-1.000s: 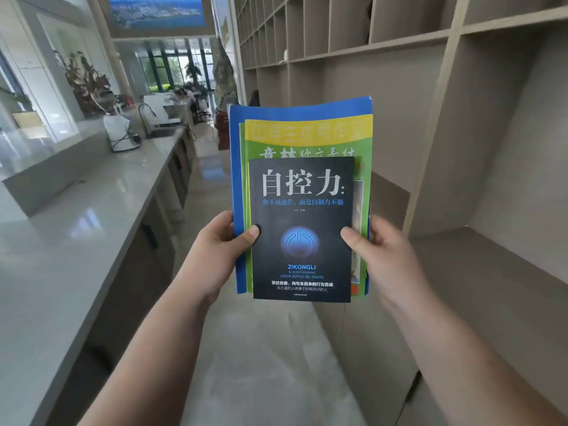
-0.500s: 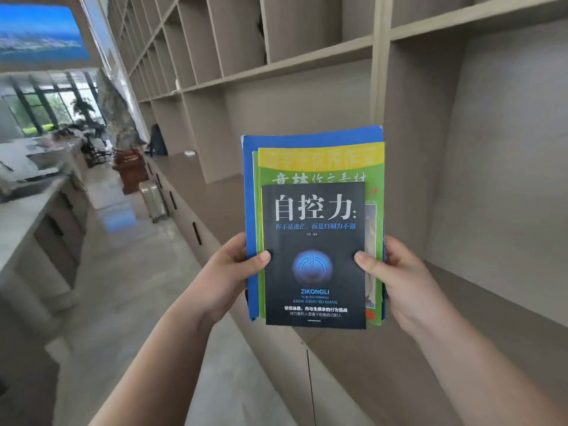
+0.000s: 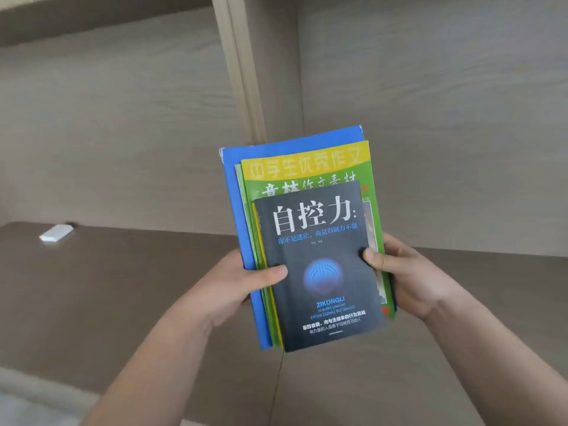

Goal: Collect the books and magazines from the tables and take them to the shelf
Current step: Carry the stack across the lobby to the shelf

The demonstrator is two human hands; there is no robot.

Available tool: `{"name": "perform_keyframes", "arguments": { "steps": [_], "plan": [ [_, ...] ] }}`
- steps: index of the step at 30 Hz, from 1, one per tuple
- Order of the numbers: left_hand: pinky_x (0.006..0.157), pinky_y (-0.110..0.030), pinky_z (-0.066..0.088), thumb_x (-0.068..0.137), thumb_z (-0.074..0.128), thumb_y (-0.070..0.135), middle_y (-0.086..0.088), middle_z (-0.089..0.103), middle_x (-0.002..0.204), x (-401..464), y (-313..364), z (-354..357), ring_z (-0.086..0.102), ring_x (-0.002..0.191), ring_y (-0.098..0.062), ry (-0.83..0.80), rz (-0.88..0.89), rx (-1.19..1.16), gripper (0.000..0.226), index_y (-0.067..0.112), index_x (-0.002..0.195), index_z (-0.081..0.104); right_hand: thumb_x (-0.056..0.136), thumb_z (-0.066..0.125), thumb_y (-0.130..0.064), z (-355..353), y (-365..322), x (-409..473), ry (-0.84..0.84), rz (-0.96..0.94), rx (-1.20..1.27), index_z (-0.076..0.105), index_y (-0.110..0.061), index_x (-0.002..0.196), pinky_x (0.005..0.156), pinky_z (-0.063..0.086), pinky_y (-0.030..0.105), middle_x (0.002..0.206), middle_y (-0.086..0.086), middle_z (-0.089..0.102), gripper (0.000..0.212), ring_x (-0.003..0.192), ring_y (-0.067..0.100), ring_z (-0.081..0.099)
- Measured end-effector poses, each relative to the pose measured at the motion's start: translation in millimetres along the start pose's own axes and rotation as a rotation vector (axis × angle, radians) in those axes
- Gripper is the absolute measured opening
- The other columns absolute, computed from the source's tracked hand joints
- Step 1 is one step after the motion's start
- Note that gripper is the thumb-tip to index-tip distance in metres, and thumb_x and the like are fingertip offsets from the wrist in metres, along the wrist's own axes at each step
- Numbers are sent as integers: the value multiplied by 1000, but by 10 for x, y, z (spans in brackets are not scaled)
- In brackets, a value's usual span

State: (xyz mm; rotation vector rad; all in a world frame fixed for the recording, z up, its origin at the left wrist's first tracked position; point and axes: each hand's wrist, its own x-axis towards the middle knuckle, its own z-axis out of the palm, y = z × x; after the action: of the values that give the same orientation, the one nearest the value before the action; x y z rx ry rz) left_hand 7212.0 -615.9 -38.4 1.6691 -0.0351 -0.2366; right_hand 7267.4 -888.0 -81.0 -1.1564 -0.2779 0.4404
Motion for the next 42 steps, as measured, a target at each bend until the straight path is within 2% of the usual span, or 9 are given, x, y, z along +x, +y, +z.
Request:
{"name": "perform_keyframes", "arguments": {
  "steps": [4, 7, 13, 17, 21, 28, 33, 37, 42],
  "plan": [
    [98, -38, 52, 73, 82, 24, 9, 77, 110, 349, -72, -32, 72, 105, -11, -110, 0, 137, 35, 28, 107, 74, 69, 84, -28, -124, 141, 54, 67, 10, -9, 55, -8, 134, 91, 55, 46, 130, 18, 64, 74, 112, 34, 64],
    [91, -35, 56, 76, 81, 25, 15, 78, 98, 576, -200, 31, 74, 93, -5, -43, 17, 177, 25, 29, 100, 75, 84, 66, -14, -158, 169, 128, 220, -34, -109, 56, -5, 132, 92, 52, 43, 131, 18, 64, 50, 115, 33, 64],
    [77, -34, 58, 76, 79, 33, 6, 75, 84, 837, -428, 401, 71, 82, -15, 200, 14, 177, 15, 25, 79, 67, 89, 63, -16, 127, 268, 217, 926, -227, -753, 55, -23, 122, 90, 48, 26, 117, -6, 63, 34, 105, 13, 63],
    [74, -34, 56, 78, 77, 37, 5, 70, 79, 1028, -519, 663, 67, 76, -18, 341, -18, 158, 24, 26, 69, 58, 86, 61, -17, 230, 637, 157, 632, -180, -986, 49, -35, 130, 91, 53, 29, 121, -17, 61, 49, 112, 2, 60],
    [75, -29, 52, 80, 75, 35, 15, 66, 78, 1299, -691, 899, 66, 79, -11, 467, -21, 97, 14, 31, 84, 63, 82, 69, -24, -68, 739, 490, 429, -47, -1045, 26, -35, 152, 102, 49, 28, 142, -14, 46, 83, 125, 3, 52],
    [78, -30, 52, 78, 77, 39, 6, 73, 82, 1868, -1074, 1059, 70, 86, -21, 705, -131, 49, 17, 27, 78, 65, 80, 63, -11, -572, 971, 1299, 283, 3, -989, 26, -30, 154, 100, 51, 37, 143, -6, 44, 84, 128, 12, 51],
    [95, -28, 52, 66, 73, 46, 11, 71, 116, 2167, -1470, 933, 66, 109, -10, 581, -138, 182, 61, 29, 124, 60, 82, 58, 2, -843, 1301, 1656, 198, -18, -965, 28, -28, 153, 106, 46, 34, 147, -5, 45, 83, 130, 12, 50],
    [107, -40, 45, 79, 61, 29, 4, 60, 137, 2313, -1828, 836, 56, 127, -17, 434, -248, 343, 63, 33, 139, 43, 79, 60, 3, -1013, 1498, 1856, 126, 77, -943, 27, -35, 152, 108, 45, 32, 140, -16, 44, 88, 131, 14, 52],
    [102, -37, 45, 96, 49, 30, -3, 60, 135, 2321, -2017, 952, 57, 123, -26, 531, -322, 413, 44, 21, 139, 46, 78, 71, -2, -1105, 1711, 1972, 144, 115, -902, 34, -30, 151, 107, 46, 33, 147, -3, 50, 87, 132, 8, 48]
  ]
}}
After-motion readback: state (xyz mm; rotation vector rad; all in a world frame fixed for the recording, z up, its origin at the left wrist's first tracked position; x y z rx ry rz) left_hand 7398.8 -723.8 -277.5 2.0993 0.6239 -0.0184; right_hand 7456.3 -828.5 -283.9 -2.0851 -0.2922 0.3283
